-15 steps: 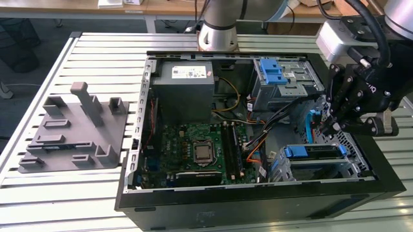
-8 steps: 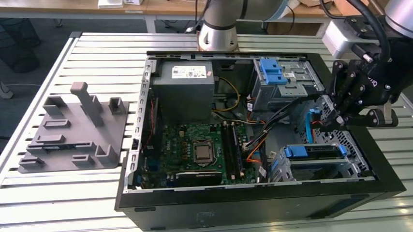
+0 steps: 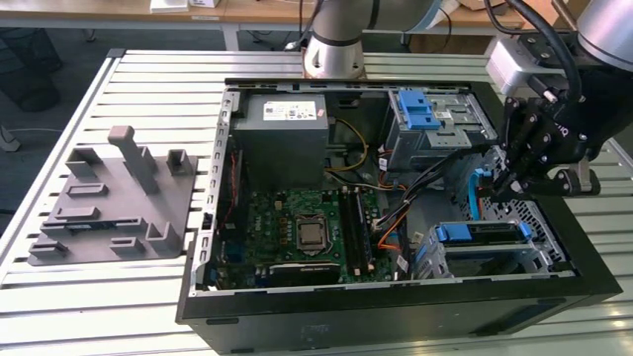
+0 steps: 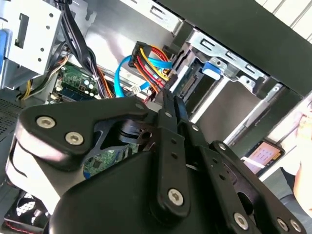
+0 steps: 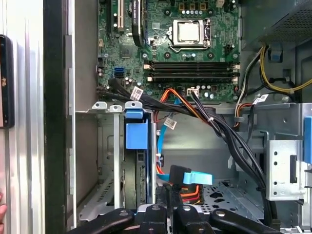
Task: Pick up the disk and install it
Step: 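Insert the first disk wire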
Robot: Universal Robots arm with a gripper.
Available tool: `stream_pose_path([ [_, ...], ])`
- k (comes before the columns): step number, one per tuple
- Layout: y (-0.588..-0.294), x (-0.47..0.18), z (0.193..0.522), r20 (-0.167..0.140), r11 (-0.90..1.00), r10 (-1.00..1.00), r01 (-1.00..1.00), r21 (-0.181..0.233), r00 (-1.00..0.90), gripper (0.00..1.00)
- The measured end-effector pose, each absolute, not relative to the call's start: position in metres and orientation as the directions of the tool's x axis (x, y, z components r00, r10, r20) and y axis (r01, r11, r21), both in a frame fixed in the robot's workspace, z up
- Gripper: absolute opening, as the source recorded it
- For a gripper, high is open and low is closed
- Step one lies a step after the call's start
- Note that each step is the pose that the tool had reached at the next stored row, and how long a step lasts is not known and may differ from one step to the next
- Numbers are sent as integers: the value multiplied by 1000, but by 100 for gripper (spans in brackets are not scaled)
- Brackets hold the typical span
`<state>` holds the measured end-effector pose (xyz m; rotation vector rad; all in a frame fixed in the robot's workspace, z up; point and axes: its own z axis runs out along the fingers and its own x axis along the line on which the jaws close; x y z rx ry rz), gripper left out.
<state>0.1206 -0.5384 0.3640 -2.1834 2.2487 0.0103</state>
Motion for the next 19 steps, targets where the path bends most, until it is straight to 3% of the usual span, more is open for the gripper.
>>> stream_pose_path([
  [5,-535,121,362,-10,30,-1000,-999,-12,-29,19],
  [6,-535,121,362,-11,29,-1000,-999,-18,-29,25],
  [16,-535,116,351,-12,29,-1000,-998,-63,-29,25],
  [18,-535,116,350,-12,29,-1000,-997,-68,-29,24],
  [19,-535,116,350,-12,29,-1000,-997,-68,-29,18],
])
